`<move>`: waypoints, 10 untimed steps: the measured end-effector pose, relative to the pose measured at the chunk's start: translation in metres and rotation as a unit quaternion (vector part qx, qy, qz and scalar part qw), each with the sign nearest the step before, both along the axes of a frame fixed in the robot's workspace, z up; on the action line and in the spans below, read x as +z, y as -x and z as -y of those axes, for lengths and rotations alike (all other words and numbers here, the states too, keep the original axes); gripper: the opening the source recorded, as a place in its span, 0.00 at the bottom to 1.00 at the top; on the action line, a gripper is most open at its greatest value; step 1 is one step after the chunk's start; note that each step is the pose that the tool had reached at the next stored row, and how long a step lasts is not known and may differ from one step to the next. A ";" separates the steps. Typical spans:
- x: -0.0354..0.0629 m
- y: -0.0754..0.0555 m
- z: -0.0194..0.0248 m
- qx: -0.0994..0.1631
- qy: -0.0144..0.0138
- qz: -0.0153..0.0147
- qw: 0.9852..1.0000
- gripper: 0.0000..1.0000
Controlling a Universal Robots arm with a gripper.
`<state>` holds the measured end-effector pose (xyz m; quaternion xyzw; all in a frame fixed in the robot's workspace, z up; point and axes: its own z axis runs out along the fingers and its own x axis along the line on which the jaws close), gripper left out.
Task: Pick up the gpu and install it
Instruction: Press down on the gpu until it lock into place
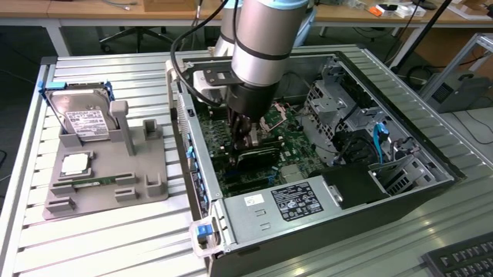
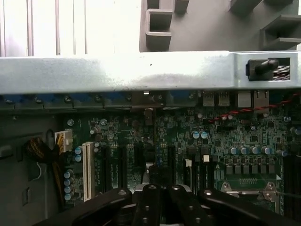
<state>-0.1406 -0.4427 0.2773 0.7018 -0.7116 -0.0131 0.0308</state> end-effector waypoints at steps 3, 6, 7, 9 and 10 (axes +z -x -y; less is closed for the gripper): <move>0.0125 0.000 0.0002 0.000 0.000 0.000 1.000 0.11; 0.0136 -0.007 0.0002 0.000 -0.002 -0.003 1.000 0.11; 0.0135 -0.011 0.0003 0.000 -0.003 -0.005 1.000 0.11; 0.0136 -0.021 0.0004 0.000 -0.005 -0.009 1.000 0.11; 0.0136 -0.024 0.0004 0.000 -0.005 -0.011 1.000 0.11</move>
